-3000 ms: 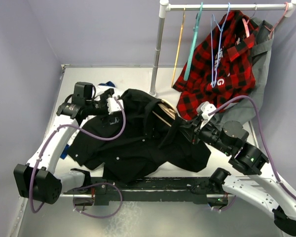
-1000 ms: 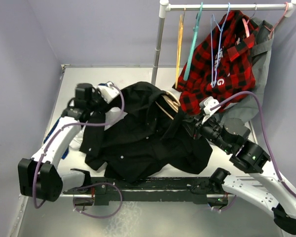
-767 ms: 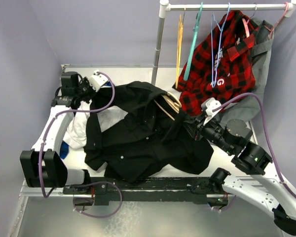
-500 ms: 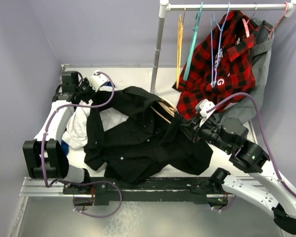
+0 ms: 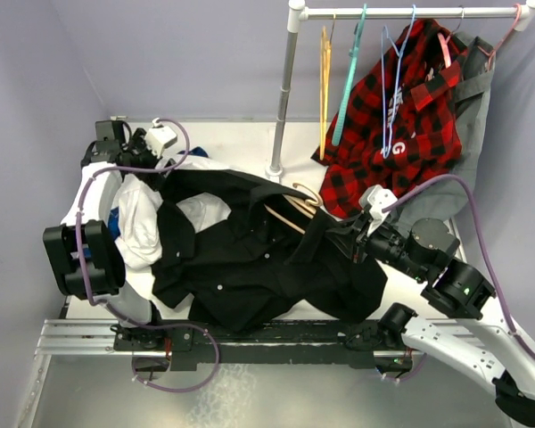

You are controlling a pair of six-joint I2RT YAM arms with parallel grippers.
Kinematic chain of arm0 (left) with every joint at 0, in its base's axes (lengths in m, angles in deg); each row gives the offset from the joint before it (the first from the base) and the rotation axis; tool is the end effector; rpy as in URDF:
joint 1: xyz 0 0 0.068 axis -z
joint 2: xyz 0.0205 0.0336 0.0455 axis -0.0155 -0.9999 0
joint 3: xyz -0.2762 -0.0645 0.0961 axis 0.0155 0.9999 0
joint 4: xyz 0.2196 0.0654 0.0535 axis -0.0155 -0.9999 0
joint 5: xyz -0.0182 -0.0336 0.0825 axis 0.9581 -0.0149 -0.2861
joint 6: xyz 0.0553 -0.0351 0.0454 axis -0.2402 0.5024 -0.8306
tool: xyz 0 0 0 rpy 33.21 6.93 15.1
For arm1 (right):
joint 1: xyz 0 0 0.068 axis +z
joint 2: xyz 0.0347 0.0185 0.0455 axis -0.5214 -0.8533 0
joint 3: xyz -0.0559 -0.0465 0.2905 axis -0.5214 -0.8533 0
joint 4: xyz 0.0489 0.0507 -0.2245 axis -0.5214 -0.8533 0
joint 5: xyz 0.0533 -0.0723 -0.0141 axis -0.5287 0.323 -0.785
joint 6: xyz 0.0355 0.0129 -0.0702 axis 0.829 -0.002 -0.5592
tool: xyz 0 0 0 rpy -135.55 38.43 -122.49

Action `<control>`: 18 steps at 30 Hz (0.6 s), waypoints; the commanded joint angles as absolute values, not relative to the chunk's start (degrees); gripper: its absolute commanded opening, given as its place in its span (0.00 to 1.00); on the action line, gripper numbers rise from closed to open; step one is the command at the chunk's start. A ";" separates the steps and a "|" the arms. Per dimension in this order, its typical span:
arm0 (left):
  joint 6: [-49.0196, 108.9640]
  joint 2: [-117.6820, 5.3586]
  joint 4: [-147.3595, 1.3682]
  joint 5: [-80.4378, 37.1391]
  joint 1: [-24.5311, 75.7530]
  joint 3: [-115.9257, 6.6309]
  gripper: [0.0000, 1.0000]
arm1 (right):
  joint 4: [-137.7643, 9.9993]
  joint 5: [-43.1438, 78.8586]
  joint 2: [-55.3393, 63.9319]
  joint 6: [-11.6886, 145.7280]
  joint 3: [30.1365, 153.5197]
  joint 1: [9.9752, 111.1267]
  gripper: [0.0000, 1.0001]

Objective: Place the shirt on the hanger
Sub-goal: Hang the shirt on the hanger.

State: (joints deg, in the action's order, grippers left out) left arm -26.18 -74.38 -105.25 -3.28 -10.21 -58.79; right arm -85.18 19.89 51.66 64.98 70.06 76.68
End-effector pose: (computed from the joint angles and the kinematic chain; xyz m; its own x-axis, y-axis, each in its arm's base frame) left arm 0.3551 0.0272 0.2975 -0.4097 0.5684 -0.7134 0.6202 0.7471 0.2391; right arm 0.0677 0.0776 0.4020 -0.0859 0.0310 -0.9958 -0.7712 0.6307 0.0862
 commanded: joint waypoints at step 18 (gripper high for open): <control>-20.45 -51.00 -108.00 46.63 5.33 -62.08 0.99 | -75.05 20.03 48.63 66.20 67.77 76.47 0.00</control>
